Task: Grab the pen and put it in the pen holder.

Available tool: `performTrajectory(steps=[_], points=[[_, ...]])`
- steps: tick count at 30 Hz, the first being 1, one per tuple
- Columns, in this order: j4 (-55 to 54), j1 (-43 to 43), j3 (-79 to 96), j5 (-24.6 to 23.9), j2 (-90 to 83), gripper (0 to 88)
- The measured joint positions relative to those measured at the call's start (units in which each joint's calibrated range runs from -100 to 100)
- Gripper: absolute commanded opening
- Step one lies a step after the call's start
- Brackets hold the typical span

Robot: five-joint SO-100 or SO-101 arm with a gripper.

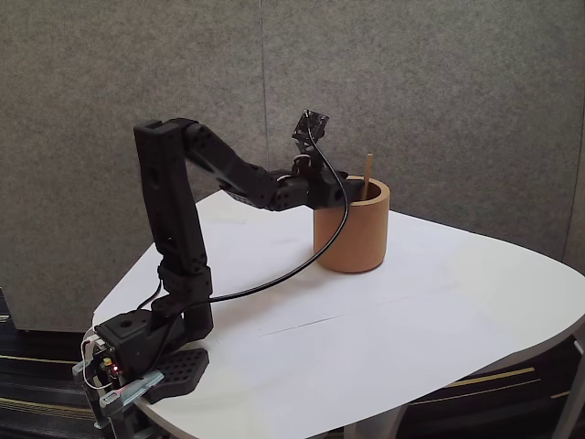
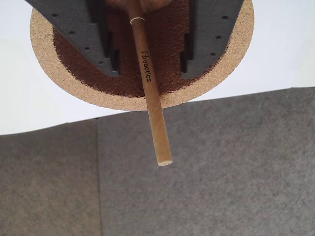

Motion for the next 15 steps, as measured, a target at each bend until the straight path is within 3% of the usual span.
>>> performTrajectory(steps=[15], points=[[0.00,0.07,-1.08,0.00,0.00,17.0]])
